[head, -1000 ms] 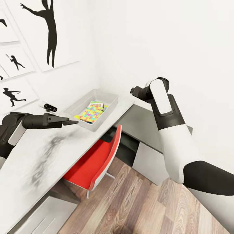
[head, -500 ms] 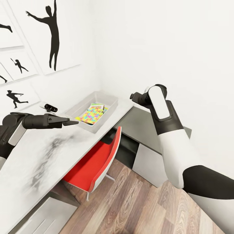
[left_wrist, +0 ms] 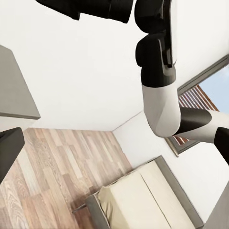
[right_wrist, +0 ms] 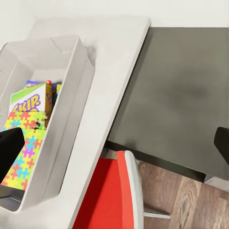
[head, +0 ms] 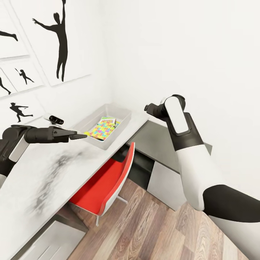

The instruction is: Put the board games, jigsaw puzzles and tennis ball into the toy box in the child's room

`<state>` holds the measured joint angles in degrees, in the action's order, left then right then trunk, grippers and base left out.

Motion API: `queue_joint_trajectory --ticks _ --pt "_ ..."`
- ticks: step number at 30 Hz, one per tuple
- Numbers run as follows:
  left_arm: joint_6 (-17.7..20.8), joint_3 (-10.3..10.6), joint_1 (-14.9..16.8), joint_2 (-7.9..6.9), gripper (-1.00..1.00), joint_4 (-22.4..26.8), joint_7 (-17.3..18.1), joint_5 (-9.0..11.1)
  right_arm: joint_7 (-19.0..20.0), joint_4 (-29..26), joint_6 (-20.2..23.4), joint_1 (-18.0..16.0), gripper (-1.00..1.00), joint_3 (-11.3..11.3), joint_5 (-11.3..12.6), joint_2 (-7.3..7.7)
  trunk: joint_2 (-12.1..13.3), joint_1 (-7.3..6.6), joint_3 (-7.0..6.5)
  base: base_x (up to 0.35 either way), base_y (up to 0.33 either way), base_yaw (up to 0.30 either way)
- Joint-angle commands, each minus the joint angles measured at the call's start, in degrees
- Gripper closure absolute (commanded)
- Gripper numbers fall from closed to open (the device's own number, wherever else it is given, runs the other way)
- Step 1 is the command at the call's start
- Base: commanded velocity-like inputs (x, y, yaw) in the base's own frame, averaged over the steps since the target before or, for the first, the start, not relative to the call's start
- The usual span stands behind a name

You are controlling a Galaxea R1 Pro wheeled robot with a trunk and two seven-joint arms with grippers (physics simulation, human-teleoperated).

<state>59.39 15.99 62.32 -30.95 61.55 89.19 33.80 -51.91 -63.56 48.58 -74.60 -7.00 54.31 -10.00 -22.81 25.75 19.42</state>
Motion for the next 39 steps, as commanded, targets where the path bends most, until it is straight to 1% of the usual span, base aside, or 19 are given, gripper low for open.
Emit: queue_joint_trajectory --ticks 1,7,13,17,22,39 --pt "0.6 0.2 0.1 -0.07 -1.00 0.0 0.3 0.0 -0.6 -0.1 0.1 -0.1 -1.00 0.0 0.5 0.00 -0.1 0.04 0.09 0.000 0.000 0.000" --pt "0.6 0.2 0.1 -0.09 -1.00 -0.2 0.3 0.1 -0.6 0.0 0.1 0.0 -1.00 0.0 0.5 0.00 -0.1 0.04 0.07 0.000 0.000 0.000" --pt "0.6 0.3 0.0 -0.06 -1.00 -0.2 0.3 0.1 1.2 0.4 0.1 0.0 -1.00 0.0 0.5 0.00 -0.1 0.04 0.06 0.000 0.000 0.000" --pt "0.6 0.3 0.0 0.00 -1.00 -0.2 0.3 0.0 1.5 0.4 0.0 0.5 -1.00 0.0 0.4 0.00 -0.1 0.04 -0.05 0.000 0.000 -0.014" --pt "0.6 0.3 0.0 0.01 -1.00 -0.2 0.3 0.0 1.6 0.3 -0.1 1.3 -1.00 0.0 0.3 0.00 -0.1 0.04 -0.43 0.000 0.000 -0.078" --pt "0.6 0.4 0.0 -0.07 -1.00 -0.5 0.3 0.0 1.6 0.3 -0.1 1.4 -1.00 0.0 0.1 0.00 -0.1 0.04 -1.93 -0.037 0.018 -0.086"
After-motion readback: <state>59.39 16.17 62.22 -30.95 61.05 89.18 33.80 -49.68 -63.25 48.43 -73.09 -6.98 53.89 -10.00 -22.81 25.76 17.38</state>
